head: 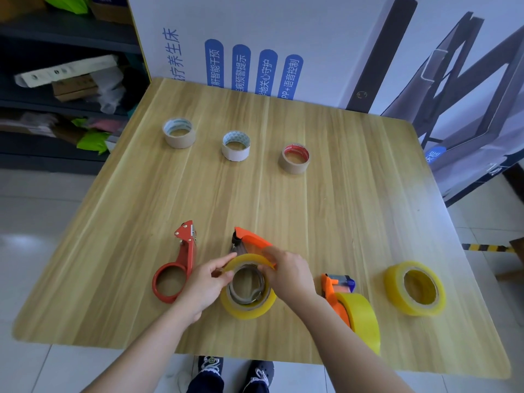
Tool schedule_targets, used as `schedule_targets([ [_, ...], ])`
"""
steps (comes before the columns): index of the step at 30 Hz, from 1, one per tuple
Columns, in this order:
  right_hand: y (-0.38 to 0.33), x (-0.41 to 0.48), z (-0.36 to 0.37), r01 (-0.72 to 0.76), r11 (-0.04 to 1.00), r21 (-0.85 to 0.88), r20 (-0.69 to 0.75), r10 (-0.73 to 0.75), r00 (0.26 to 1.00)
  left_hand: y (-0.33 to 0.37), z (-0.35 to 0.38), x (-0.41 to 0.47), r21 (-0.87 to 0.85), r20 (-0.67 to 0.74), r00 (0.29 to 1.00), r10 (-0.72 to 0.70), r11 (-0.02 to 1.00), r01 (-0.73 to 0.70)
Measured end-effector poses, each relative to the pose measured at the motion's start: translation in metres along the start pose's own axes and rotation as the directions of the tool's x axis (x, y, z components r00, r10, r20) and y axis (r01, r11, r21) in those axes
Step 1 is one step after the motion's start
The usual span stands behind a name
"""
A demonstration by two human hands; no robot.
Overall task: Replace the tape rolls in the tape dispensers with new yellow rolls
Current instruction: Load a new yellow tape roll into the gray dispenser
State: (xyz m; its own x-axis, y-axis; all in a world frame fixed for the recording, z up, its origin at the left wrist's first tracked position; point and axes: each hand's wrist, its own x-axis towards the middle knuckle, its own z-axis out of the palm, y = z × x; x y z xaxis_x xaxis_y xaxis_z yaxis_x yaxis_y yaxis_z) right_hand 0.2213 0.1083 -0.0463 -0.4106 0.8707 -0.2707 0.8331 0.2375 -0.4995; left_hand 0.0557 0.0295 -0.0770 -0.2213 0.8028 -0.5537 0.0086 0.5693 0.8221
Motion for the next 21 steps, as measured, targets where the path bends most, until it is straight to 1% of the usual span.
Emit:
schedule_targets([
  [3,0.001,0.006,0.006,-0.054,0.998,0.017,-0.018,0.054,0.998,-0.002,0.003,0.012,0.138,-0.033,0.999,-0.024,0.99,0.029],
  [7,0.0,0.011,0.015,-0.05,0.996,-0.075,0.09,0.056,0.994,-0.008,0.008,0.023,0.369,-0.113,0.993,-0.027,0.927,0.067],
  [9,0.0,0.013,0.016,-0.038,0.995,-0.093,0.082,0.046,0.996,-0.01,0.009,0.025,0.46,-0.131,0.991,-0.014,0.885,0.073],
  [11,-0.002,0.013,0.017,-0.022,0.996,-0.083,0.067,0.027,0.997,-0.011,0.007,0.026,0.497,-0.143,0.99,-0.004,0.864,0.075],
  [13,-0.006,0.011,0.019,-0.008,0.991,-0.134,0.121,0.024,0.992,-0.01,0.007,0.025,0.492,-0.144,0.99,-0.003,0.867,0.074],
  [15,-0.009,0.01,0.022,-0.023,0.985,-0.172,0.131,0.046,0.99,-0.007,0.008,0.023,0.495,-0.14,0.99,-0.011,0.865,0.08],
  [17,-0.01,0.008,0.022,-0.052,0.987,-0.154,0.111,0.07,0.991,-0.004,0.008,0.019,0.472,-0.132,0.991,-0.024,0.878,0.084],
  [18,-0.01,0.007,0.02,-0.067,0.989,-0.129,0.097,0.08,0.992,-0.002,0.007,0.016,0.422,-0.13,0.991,-0.022,0.904,0.075],
  [19,-0.01,0.005,0.017,-0.081,0.992,-0.093,0.078,0.089,0.993,0.002,0.006,0.013,0.322,-0.132,0.991,-0.019,0.945,0.061],
  [20,-0.01,0.004,0.014,-0.097,0.994,-0.044,0.054,0.099,0.994,0.006,0.005,0.008,0.169,-0.142,0.99,-0.013,0.985,0.037],
  [21,-0.011,0.003,0.01,-0.114,0.993,0.022,0.025,0.113,0.993,0.013,0.004,0.002,-0.024,-0.163,0.987,-0.012,1.0,0.009],
])
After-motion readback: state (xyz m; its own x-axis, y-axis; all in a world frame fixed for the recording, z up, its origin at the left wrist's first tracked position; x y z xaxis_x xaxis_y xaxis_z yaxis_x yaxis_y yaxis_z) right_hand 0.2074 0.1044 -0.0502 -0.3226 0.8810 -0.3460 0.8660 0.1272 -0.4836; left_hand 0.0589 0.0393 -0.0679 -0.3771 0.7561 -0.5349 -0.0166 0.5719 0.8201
